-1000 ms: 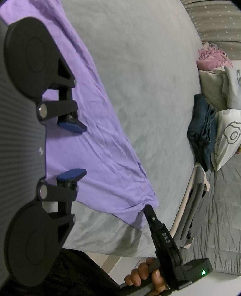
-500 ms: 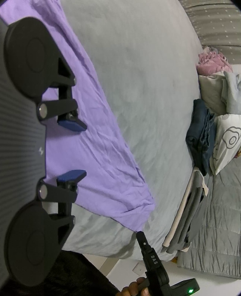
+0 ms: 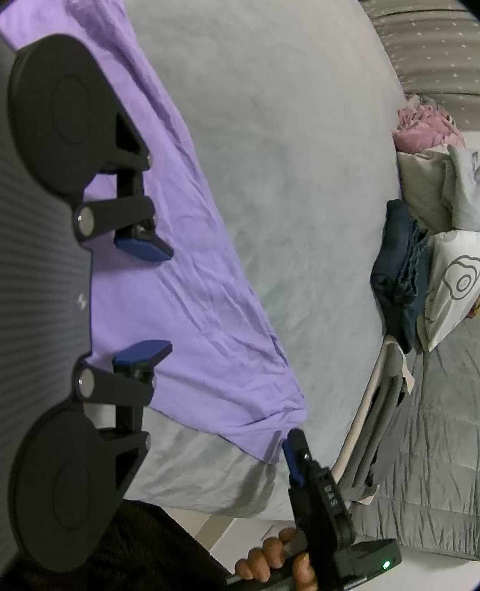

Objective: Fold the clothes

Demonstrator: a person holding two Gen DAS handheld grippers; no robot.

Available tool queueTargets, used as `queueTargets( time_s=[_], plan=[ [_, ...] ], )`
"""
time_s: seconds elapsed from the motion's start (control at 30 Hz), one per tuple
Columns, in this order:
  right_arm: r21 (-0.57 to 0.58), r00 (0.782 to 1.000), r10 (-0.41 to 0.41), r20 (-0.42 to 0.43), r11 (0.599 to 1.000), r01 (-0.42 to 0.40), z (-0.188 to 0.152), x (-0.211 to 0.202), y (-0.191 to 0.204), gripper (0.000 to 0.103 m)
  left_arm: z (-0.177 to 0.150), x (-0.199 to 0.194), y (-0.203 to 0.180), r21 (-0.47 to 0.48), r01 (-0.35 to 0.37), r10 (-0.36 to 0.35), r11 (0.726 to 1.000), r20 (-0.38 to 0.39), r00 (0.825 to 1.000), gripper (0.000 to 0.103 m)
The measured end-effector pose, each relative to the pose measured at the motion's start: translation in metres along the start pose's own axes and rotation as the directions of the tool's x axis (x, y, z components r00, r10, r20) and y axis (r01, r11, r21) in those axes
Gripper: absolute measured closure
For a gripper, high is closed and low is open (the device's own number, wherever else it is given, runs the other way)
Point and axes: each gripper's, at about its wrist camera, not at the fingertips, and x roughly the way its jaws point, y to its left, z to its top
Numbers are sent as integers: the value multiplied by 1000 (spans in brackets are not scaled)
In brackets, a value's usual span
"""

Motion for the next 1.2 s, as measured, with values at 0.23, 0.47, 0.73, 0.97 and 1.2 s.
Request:
queueTargets(
  time_s=[0.23, 0.47, 0.73, 0.97, 1.2],
  plan=[
    [-43, 1000, 2, 9, 999, -1, -3, -4, 5, 102, 0, 0, 0, 3, 2, -2, 1000, -3, 1000, 52],
    [-18, 999, -38, 19, 999, 38, -11, -31, -5, 101, -1, 1, 0, 8, 2, -2, 1000, -7, 1000, 51],
    [37, 999, 24, 34, 999, -26, 4, -14, 1, 81, -1, 2, 0, 8, 4, -4, 1000, -8, 1000, 50],
    [7, 999, -22, 25, 1000, 22, 14, 5, 12, 78, -2, 1, 2, 8, 10, -10, 1000, -10, 1000, 49],
    [-84, 999, -44, 13, 995, 45, 11, 15, 23, 97, -2, 1, 2, 8, 11, -11, 1000, -11, 1000, 48]
  ],
)
